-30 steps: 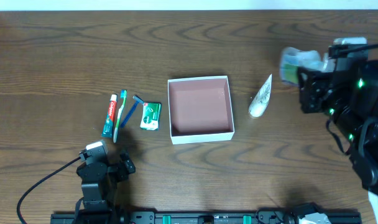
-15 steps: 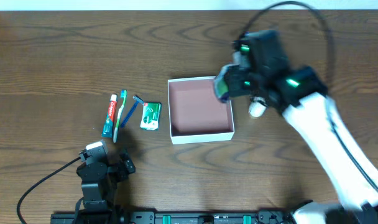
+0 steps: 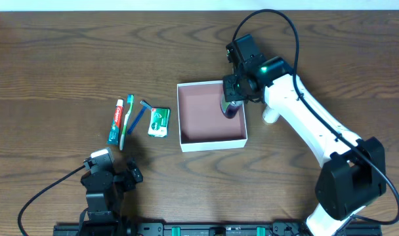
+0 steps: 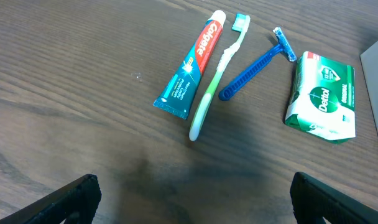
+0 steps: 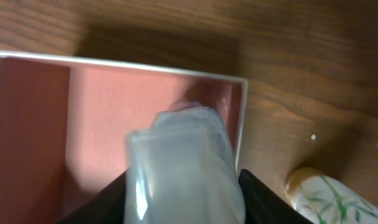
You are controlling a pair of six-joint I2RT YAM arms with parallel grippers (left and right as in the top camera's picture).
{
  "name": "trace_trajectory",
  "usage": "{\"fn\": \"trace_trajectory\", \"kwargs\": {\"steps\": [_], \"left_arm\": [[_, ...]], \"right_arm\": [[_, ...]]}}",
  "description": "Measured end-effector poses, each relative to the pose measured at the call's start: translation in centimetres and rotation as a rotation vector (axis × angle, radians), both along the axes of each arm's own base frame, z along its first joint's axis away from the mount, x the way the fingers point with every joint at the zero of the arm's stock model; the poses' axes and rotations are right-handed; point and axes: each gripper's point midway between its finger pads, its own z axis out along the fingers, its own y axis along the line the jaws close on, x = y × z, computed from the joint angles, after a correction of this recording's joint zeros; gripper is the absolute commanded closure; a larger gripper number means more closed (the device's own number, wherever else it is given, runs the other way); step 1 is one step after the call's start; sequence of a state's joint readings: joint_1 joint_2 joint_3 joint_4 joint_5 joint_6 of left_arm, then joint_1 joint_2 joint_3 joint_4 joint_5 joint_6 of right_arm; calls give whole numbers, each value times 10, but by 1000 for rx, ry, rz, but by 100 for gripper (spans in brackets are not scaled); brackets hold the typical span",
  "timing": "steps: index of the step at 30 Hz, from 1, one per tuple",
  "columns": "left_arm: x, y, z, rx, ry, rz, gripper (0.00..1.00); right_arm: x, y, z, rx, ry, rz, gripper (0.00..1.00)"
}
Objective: Pack container
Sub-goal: 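Carry the bottle left and lower it into the box, then release the bottle and move the right gripper to the white tube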
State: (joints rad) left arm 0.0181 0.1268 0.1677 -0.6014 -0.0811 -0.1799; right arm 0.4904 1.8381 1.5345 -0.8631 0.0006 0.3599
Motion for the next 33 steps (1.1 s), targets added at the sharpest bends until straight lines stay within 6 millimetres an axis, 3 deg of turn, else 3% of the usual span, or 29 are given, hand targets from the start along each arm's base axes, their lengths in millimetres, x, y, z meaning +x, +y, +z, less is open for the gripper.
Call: {"fn": "trace_trajectory", "kwargs": {"steps": [4,11,13,15,18,22,24,27,29,33], "left_arm": [[0,0,0,0,0,0,2],[0,0,0,0,0,0,2],[0,0,0,0,0,0,2],[0,0,0,0,0,0,2],[0,0,0,0,0,0,2],[0,0,0,0,0,0,2],[0,0,0,0,0,0,2],[0,0,0,0,0,0,2],[0,0,0,0,0,0,2],[0,0,0,0,0,0,2]], "right_arm": [[6,3,3,15,-26,-6,30],[8,4,7,15,-42,-3,28],[8,3,16,20,-65,5,26],[7,0,39,34,-118,21,21],[0,-14,98,64,-256,32,20],[-27,-63,181,65,-443,-42,23],[-41,-92,199,42,-465,-111,26],[-54,-122,188,-5,-389,-202,26],[-54,-137,162,-47,-292,-258,26],[-42,-143,107,-102,-127,-296,27]]}}
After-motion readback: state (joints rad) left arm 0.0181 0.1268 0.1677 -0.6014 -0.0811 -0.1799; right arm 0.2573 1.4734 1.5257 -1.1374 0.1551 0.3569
